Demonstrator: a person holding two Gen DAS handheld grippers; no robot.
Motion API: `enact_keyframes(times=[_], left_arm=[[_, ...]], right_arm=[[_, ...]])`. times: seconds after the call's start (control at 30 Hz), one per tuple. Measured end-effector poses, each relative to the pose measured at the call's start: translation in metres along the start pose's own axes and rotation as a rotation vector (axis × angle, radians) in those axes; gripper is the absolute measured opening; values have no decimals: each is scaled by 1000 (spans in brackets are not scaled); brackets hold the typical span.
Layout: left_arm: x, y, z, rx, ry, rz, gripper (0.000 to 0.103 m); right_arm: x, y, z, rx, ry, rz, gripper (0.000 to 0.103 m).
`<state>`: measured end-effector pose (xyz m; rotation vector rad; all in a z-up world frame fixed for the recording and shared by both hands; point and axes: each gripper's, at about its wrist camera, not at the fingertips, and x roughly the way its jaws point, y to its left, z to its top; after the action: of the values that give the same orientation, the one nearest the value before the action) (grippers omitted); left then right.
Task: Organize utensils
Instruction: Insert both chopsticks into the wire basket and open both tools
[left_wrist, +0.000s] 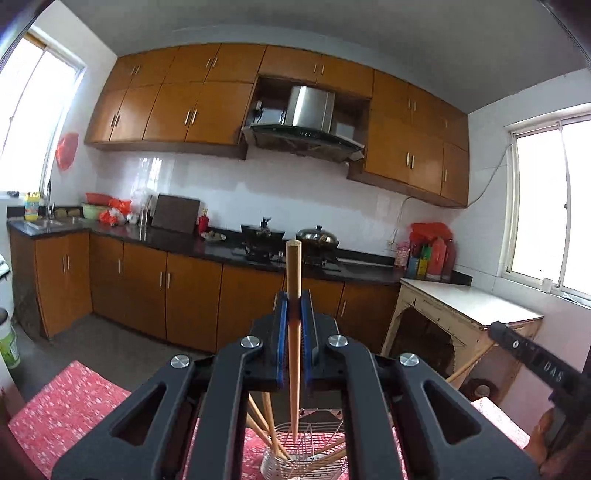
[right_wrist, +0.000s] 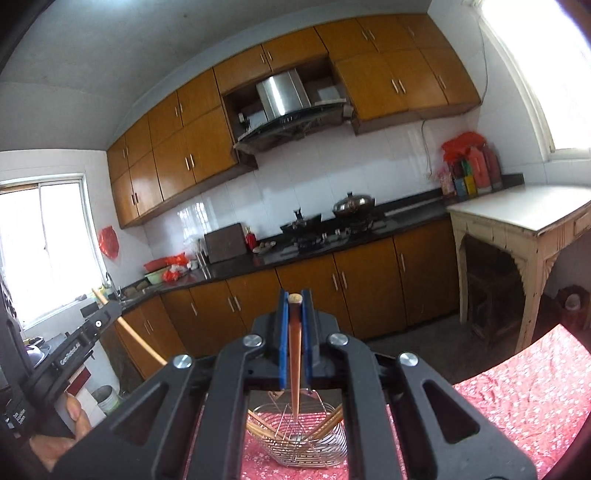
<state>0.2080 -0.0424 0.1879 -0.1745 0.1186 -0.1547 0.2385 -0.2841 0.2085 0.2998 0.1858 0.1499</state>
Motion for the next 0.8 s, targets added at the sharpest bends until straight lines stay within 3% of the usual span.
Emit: enact_keyframes(times=[0.63, 0.8], left_arm=[[71, 14, -71, -19, 225, 9, 7], [85, 21, -86, -31, 292, 19, 7]], right_arm=[[88, -27, -60, 115, 255, 24, 8], [94, -35, -62, 137, 253, 12, 8]])
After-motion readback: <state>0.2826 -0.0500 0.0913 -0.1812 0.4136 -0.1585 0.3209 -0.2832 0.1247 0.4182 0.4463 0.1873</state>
